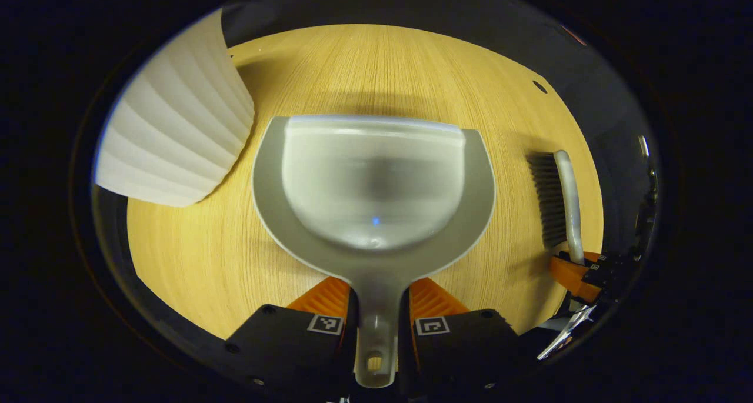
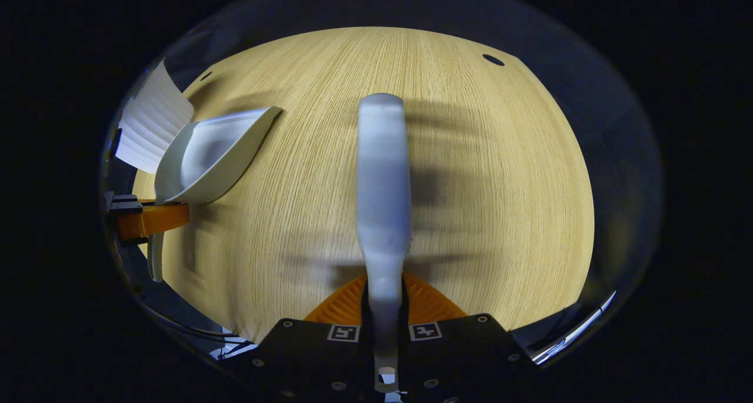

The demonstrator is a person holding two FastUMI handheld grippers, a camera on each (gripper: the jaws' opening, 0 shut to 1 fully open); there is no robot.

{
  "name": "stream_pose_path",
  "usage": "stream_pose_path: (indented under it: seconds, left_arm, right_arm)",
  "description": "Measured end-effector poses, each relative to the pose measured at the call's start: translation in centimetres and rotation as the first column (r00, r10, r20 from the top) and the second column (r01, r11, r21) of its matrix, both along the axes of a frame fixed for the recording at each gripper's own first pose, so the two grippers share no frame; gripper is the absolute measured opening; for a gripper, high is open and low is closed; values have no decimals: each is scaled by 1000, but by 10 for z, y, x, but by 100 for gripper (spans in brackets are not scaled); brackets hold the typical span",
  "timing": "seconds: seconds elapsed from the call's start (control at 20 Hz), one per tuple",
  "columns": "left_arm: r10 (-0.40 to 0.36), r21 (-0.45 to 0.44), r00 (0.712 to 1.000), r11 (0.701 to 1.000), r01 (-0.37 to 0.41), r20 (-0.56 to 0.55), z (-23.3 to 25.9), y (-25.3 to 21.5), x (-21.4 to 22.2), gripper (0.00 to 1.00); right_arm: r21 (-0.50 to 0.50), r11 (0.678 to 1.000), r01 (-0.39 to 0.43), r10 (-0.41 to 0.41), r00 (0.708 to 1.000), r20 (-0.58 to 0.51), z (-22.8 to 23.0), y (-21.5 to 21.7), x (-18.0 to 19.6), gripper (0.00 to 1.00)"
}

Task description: Pick up the small broom and dustpan from the desktop, sweep the trash into the dustpan with the broom, and then empty the trash into the garbage bin.

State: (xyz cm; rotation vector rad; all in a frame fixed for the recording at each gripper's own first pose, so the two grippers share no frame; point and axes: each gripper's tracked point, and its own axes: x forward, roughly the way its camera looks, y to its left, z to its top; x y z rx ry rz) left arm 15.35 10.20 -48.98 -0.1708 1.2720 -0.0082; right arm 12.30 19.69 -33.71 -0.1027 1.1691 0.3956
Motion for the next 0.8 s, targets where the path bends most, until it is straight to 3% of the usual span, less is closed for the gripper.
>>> stream_pose_path:
  seconds: [0.15, 0.35, 0.4, 0.45, 0.55, 0.6, 0.65, 0.7, 0.8]
  left_arm:
    - [-8, 7, 1000, 1000, 8, -15, -7, 3, 11, 30]
    - [-5, -11, 1000, 1000, 5, -10, -16, 6, 32, 36]
    - [-8, -14, 1000, 1000, 8, -15, -19, 7, 38, 36]
    - [-11, -19, 1000, 1000, 11, -16, -20, 8, 43, 37]
    - [-8, -23, 1000, 1000, 7, -9, -16, 13, 58, 79]
    - [-3, -21, 1000, 1000, 3, -9, -23, 14, 66, 100]
    - [0, -12, 1000, 1000, 0, -5, -26, 17, 73, 99]
    - [3, -6, 1000, 1000, -3, 6, -25, 20, 82, 99]
    - [5, 9, 999, 1000, -6, 41, -18, 26, 102, 99]
  right_arm:
    - [-1, 1000, -4, 4, 1000, -3, -1, 0, 0, 18]
    - [31, 1000, -1, 1, 1000, -12, 0, 5, -1, 24]
    - [33, 999, 7, -7, 1000, -13, -1, 5, -2, 30]
    - [36, 999, 12, -12, 1000, -13, -3, 5, -3, 44]
    - [50, 998, 25, -24, 1000, -19, -5, 3, -6, 61]
    - [73, 997, 30, -29, 1000, -13, -2, 6, -5, 75]
    - [88, 995, 36, -36, 999, 1, 1, 7, -4, 89]
    - [94, 995, 40, -42, 999, 15, 2, 6, -3, 96]
    - [124, 991, 57, -62, 997, 39, 13, 3, -2, 96]
